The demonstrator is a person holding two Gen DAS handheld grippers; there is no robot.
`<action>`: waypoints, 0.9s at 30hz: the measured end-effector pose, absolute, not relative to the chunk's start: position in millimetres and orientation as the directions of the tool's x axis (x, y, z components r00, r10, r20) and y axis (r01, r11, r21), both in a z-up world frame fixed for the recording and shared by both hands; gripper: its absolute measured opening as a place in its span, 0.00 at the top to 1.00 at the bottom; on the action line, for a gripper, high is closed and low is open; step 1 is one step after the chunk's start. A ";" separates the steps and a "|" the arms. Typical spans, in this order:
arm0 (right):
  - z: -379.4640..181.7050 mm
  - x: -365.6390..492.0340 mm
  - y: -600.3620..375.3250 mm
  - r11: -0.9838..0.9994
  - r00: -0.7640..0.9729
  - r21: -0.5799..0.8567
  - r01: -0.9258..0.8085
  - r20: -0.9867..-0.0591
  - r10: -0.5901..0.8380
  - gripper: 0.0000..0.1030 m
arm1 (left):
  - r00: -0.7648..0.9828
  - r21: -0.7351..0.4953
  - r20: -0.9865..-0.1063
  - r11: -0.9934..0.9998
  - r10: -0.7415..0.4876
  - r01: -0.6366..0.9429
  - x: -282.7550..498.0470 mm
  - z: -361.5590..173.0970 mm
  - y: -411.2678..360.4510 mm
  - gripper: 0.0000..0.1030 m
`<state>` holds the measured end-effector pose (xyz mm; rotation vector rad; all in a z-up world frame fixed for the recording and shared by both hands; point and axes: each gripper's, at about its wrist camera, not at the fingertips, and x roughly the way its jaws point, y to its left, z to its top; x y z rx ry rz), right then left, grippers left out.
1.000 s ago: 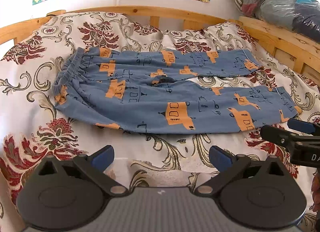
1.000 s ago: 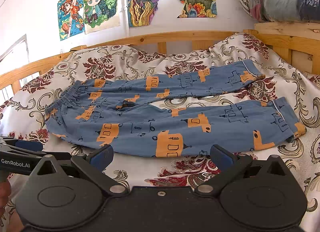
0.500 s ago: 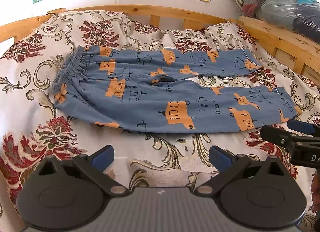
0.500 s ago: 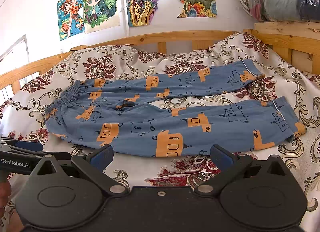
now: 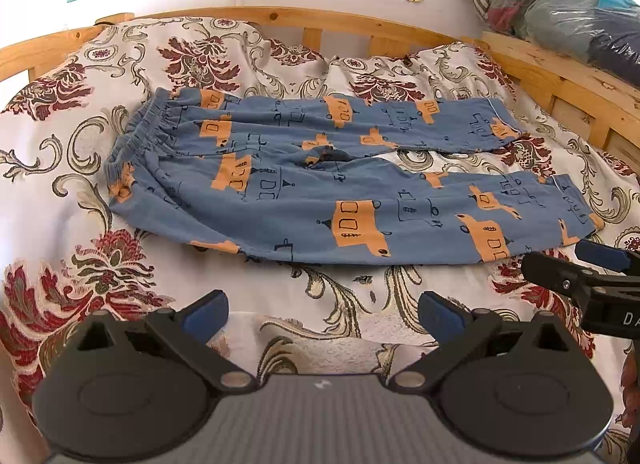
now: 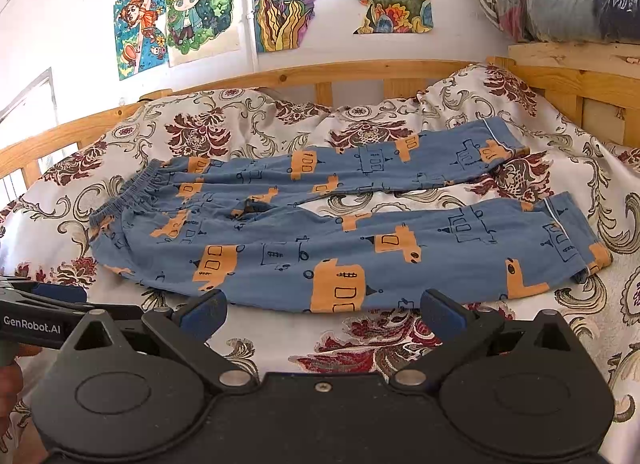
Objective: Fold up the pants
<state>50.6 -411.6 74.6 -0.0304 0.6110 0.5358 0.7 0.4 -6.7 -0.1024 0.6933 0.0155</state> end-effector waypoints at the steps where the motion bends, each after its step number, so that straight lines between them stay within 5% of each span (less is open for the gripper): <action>1: 74.6 50.5 -411.6 0.864 0.688 0.127 -0.487 -0.554 0.469 0.01 | 0.767 -0.094 -0.641 0.994 -0.023 -0.048 0.9 -7.3 0.7 0.00; 14: 77.8 57.0 -415.1 0.883 0.684 0.148 -0.446 -0.580 0.443 0.01 | 0.735 -0.145 -0.675 0.988 -0.059 -0.053 13.6 -2.5 4.9 0.00; 27: 126.1 189.6 -392.3 0.814 0.604 0.100 -0.572 -0.620 0.501 0.01 | 0.710 0.100 -0.701 0.976 -0.070 0.195 104.7 65.6 8.2 0.00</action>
